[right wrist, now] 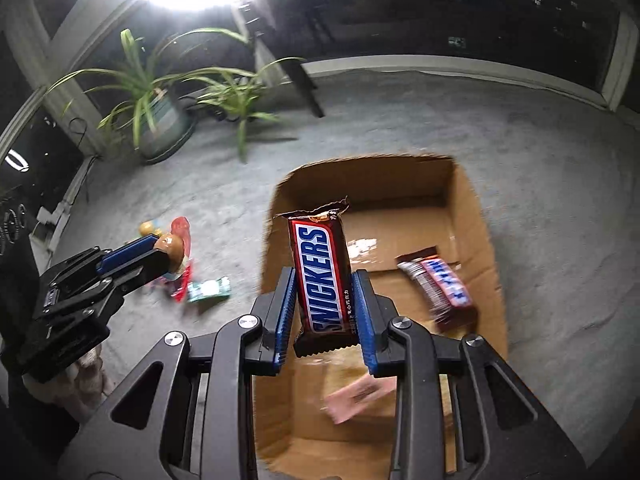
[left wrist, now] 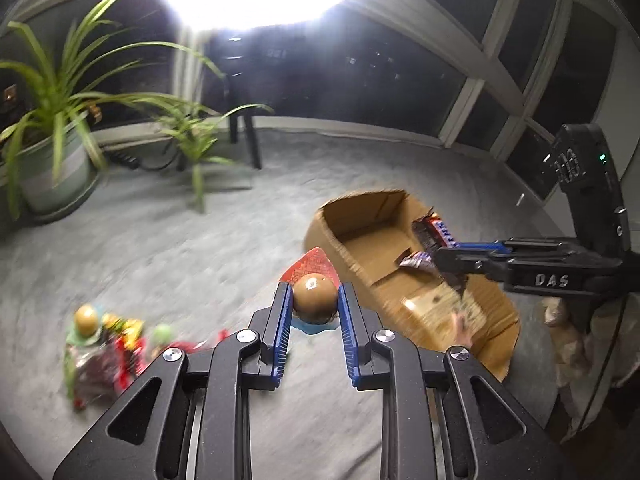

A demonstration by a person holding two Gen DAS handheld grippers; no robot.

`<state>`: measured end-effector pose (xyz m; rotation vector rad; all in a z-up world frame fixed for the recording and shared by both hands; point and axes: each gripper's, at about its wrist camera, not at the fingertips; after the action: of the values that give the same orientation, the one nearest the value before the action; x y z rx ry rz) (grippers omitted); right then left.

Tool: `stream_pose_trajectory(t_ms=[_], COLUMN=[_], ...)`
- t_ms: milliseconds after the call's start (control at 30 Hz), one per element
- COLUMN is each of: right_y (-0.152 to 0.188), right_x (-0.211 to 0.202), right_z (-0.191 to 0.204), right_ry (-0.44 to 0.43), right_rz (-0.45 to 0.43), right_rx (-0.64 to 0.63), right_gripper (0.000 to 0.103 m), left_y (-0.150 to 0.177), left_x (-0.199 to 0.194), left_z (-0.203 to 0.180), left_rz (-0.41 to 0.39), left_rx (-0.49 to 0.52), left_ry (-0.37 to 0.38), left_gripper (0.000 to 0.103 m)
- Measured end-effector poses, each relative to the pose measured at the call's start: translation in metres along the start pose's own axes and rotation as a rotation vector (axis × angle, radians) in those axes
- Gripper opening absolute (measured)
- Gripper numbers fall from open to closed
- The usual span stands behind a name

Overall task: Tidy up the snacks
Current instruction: 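Lower the Snickers bar and round treat into the box and open both tools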

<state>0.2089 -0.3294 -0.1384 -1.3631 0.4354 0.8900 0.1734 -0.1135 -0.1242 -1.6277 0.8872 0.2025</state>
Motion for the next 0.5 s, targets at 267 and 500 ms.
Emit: stream_pose_trajectory(t_ms=[267, 500], right_y=[-0.015, -0.017], right_x=[0.015, 0.027], right_z=[-0.037, -0.056], right_ry=[0.038, 0.050], right_rz=[0.012, 0.029], right_rx=[0.010, 0.017], right_gripper=[0.030, 0.030], left_y=[-0.017, -0.017], left_x=[0.037, 0.065], left_z=[-0.035, -0.054], left_rz=[0.001, 0.035], left_rx=[0.003, -0.005], left_ry=[0.036, 0.046], left_gripper=[0.022, 0.022])
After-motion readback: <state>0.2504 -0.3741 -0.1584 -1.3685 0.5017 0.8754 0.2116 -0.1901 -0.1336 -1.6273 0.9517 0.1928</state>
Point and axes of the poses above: each gripper's, at about its wrist camera, not at the fingertips, and x roughly the way its jaws point, z to its left, y to its underside, and after that the axes turned 7 degrees about -z, right-handed
